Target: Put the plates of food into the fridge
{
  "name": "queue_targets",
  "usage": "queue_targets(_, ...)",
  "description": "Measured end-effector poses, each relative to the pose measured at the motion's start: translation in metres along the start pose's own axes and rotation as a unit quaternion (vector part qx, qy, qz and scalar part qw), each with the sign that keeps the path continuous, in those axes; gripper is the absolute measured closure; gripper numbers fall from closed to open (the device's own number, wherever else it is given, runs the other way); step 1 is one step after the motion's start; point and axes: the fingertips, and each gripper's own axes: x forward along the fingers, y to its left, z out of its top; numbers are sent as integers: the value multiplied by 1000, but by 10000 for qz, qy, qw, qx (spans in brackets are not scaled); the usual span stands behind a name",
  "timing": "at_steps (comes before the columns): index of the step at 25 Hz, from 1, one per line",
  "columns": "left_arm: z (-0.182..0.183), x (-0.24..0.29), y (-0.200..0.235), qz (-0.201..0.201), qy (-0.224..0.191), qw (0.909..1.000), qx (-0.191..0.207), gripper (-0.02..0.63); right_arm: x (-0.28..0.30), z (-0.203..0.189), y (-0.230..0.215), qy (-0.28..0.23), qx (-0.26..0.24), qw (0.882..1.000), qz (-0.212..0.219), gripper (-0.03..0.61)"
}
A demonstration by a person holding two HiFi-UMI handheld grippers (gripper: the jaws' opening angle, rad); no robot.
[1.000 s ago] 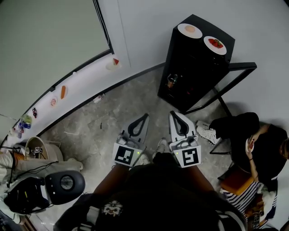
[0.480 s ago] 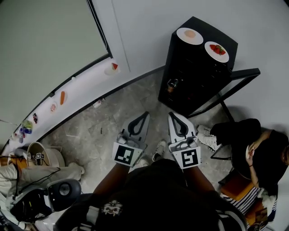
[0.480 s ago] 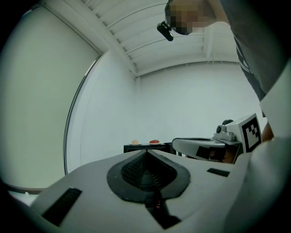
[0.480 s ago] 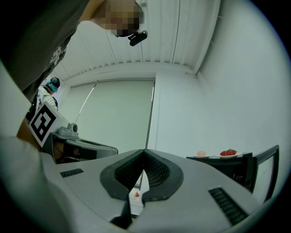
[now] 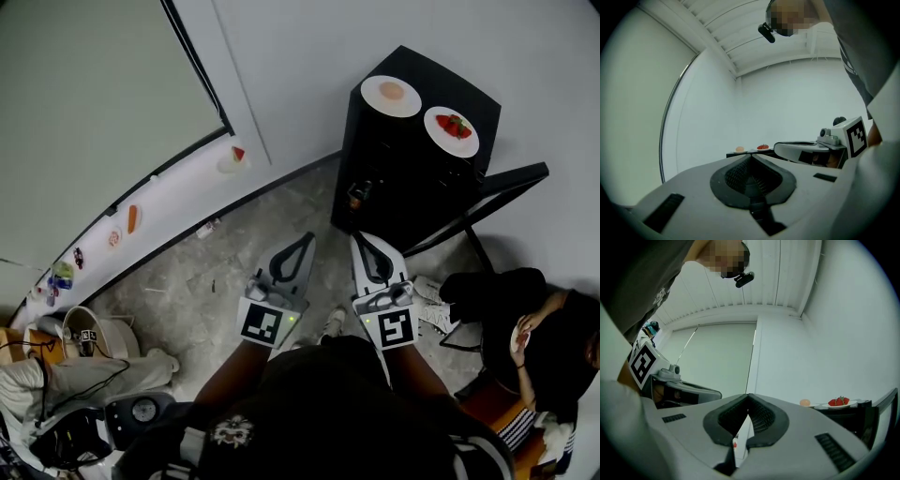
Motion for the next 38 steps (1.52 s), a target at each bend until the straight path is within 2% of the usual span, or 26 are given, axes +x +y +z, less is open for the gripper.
queue_targets(8,-8,36,-2,5,123,9999,32,592,13,-9,-36,-29,138,9999,-19,555)
queue_targets(15,-14,71,6,-256,241,9993,142,592,19,-19,-73,68,122,9995,-295,555)
queue_targets(30,-11,161,51,-1216,-80,9925,-80,592,93,-32,-127,106,-281,9932,-1125,555)
queue_targets(38,-21,189,78,-1774,5,9840,-156,591,118,-43,-133,307,-373,9846,-1678,555)
